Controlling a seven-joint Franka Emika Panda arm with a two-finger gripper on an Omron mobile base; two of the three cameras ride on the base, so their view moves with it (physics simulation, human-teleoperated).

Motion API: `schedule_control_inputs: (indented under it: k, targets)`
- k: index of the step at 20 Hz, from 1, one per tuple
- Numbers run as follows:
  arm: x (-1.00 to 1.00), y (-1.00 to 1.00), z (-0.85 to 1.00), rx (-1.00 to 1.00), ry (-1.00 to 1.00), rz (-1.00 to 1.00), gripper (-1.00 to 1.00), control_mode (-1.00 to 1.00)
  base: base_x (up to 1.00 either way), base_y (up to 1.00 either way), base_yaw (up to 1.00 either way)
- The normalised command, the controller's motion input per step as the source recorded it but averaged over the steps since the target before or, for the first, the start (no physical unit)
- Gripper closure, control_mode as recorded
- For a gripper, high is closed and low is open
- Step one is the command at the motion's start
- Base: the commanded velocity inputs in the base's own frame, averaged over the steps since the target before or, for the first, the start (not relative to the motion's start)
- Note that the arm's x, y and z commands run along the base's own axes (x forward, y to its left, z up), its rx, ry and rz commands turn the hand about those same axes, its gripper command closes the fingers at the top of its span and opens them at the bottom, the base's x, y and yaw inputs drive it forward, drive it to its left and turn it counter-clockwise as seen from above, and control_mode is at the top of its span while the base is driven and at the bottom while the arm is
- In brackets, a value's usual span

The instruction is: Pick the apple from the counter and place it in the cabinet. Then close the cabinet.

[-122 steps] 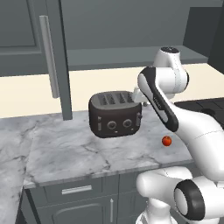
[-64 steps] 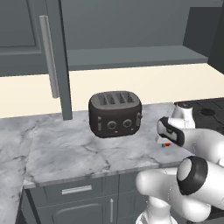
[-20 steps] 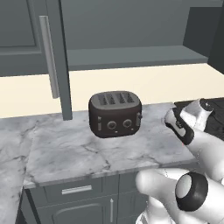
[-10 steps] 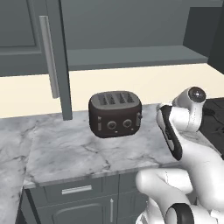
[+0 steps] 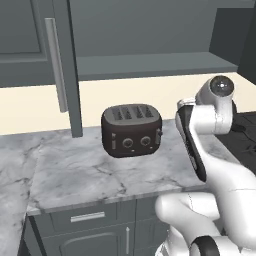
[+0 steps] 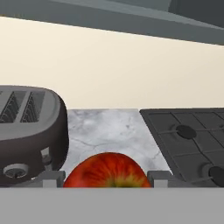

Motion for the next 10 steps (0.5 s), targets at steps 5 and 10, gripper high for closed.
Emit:
schedule_control_inputs:
  k: [5, 10]
  targets:
    - [-0.33, 0.05, 1.0, 0.01, 0.0, 0.0, 1.0, -1.0, 0.0, 0.0, 0.0]
    - [-0.6, 0.0, 1.0, 0.03, 0.04, 0.0, 1.0, -1.0, 0.0, 0.0, 0.0]
